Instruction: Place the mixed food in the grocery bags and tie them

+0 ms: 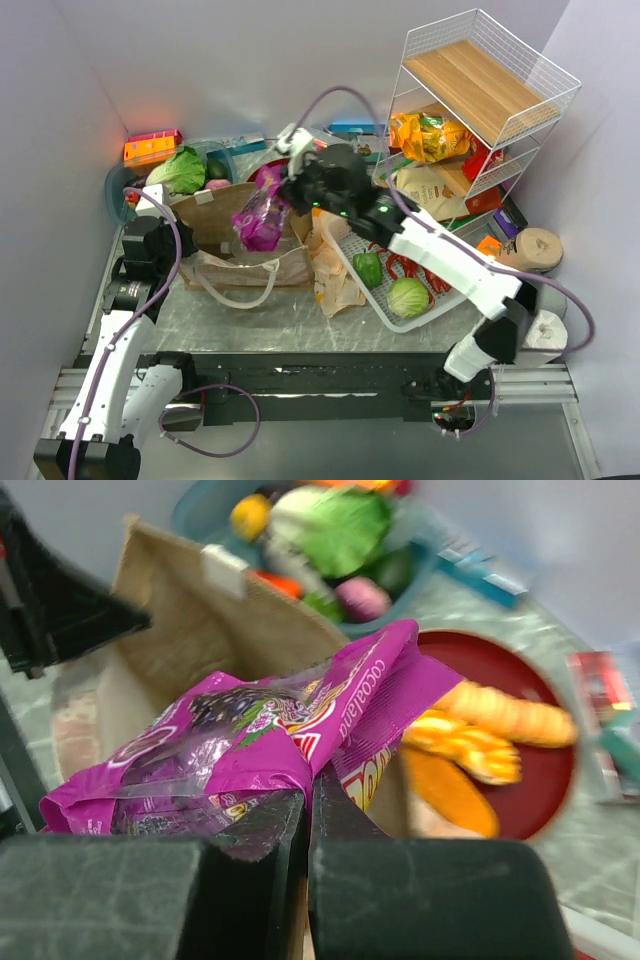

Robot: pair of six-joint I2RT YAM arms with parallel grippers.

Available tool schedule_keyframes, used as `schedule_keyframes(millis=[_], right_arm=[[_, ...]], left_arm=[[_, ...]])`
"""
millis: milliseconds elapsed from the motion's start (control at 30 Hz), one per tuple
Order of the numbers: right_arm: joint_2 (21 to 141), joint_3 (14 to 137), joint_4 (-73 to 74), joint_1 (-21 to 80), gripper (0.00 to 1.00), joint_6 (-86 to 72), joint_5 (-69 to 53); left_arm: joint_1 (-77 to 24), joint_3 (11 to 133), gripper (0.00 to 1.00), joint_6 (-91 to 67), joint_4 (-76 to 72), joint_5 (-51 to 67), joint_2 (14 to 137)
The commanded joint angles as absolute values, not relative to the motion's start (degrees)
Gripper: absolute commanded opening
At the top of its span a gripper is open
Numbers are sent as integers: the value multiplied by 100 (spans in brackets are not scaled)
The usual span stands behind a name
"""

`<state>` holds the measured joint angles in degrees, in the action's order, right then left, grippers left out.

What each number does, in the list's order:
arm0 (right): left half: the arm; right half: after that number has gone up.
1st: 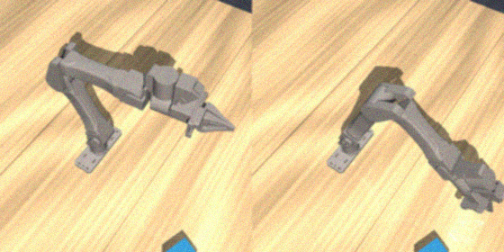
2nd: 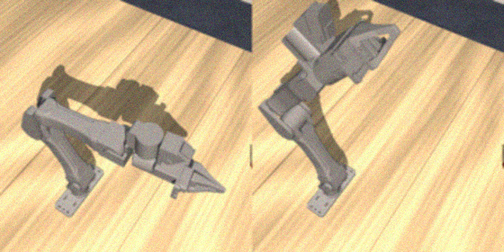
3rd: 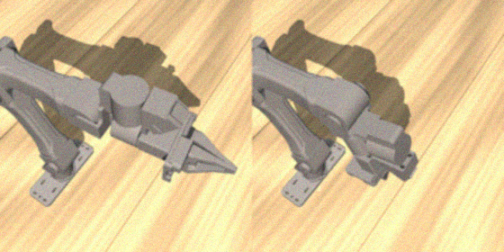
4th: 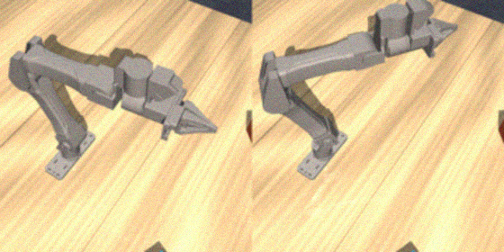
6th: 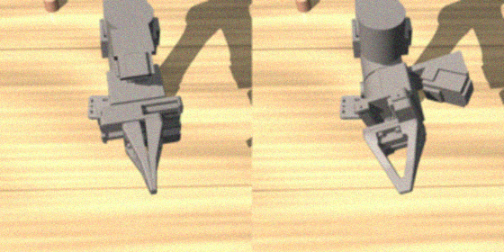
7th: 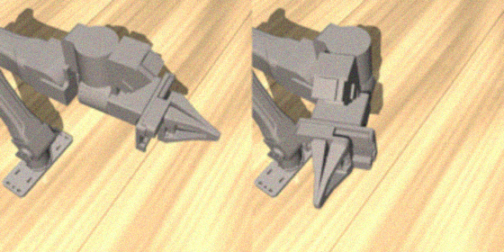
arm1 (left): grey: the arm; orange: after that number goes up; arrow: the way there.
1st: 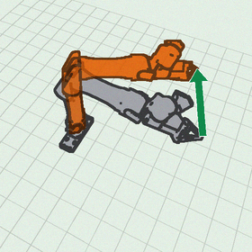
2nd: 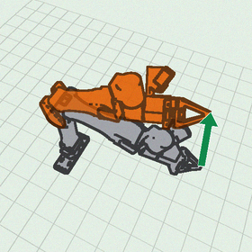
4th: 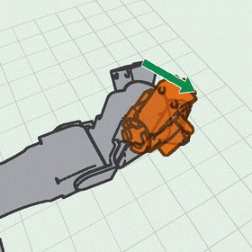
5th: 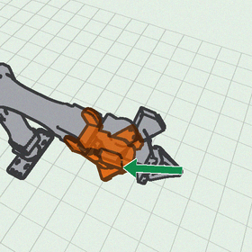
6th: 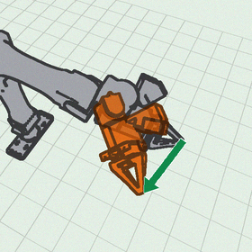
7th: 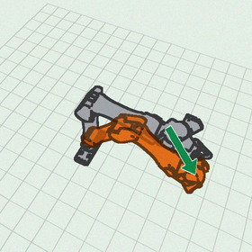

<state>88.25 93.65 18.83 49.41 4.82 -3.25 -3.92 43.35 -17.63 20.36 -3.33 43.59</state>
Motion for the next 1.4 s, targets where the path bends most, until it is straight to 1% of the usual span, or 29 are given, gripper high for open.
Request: schedule_keyframes(millis=[0, 33, 67, 100, 167, 200, 267, 333, 367, 433, 467, 500, 533, 567, 600, 700, 833, 900, 1033, 1067, 1233, 1367], right_arm=[[9384, 10115, 1379, 5132, 0, 386, -124], [9526, 10273, 1458, 5237, 0, 430, -27], [9667, 10353, 1546, 5290, 0, 474, 452], [9999, 10606, 1660, 5317, 0, 440, 657], [10369, 10958, 2195, 5326, 0, 213, 1000], [10693, 11282, 2371, 5335, 0, 185, 1411], [10898, 11408, 2610, 5501, 0, 367, 1590], [10899, 11146, 2488, 5668, 0, 597, 1863], [10855, 11014, 2365, 5817, 2, 746, 1881], [10636, 10706, 2373, 5880, 11, 747, 1637], [10556, 10644, 2521, 5862, 17, 634, 1469], [10382, 10565, 2583, 5871, 47, 589, 1389], [10267, 10512, 2645, 5862, 61, 589, 1232], [10153, 10468, 2672, 5862, 71, 632, 1143], [9916, 10398, 2707, 5862, 83, 624, 1038], [9512, 10511, 2882, 5749, 92, 563, 678], [9080, 10705, 2971, 5407, 93, 457, 449], [8808, 10661, 2918, 5230, 94, 457, 562], [8604, 10643, 2961, 4484, 93, 220, 659], [8613, 10678, 3075, 4160, 94, 246, 746], [9218, 11258, 3480, 3657, 99, 799, 2185], [9772, 11584, 3630, 3253, 99, 1168, 2680]], left_arm=[[-360, 4350, 1, -1714, 1802, -263, 4289], [-360, 4351, 1, -1714, 1802, -272, 4289], [-360, 4351, 1, -1714, 1810, -272, 4289], [-360, 4351, 1, -1723, 1811, -290, 4280], [-360, 4351, 1, -1714, 1811, -272, 4280], [-360, 4351, 1, -1705, 1802, -255, 4289], [-360, 4359, 1, -1714, 1802, -255, 4298], [-360, 4351, 1, -1714, 1802, -281, 4289], [-360, 4351, 1, -1714, 1810, -281, 4289], [-360, 4359, 1, -1714, 1811, -299, 4289], [-360, 4368, 1, -1714, 1811, -290, 4289], [-360, 4359, 1, -1723, 1802, -281, 4289], [-360, 4359, 1, -1714, 1802, -290, 4289], [-360, 4359, 1, -1714, 1802, -281, 4280], [-360, 4359, 1, -1714, 1793, -273, 4280], [-360, 4359, 1, -1723, 1793, -273, 4272], [-360, 4351, 1, -1714, 1793, -281, 4263], [-360, 4359, 1, -1714, 1802, -281, 4271], [-360, 4359, 1, -1723, 1793, -246, 4263], [-360, 4359, 1, -1714, 1784, -246, 4263], [-360, 4351, 1, -1714, 1767, -220, 4271], [-360, 4351, 1, -1714, 1793, -237, 4271]])
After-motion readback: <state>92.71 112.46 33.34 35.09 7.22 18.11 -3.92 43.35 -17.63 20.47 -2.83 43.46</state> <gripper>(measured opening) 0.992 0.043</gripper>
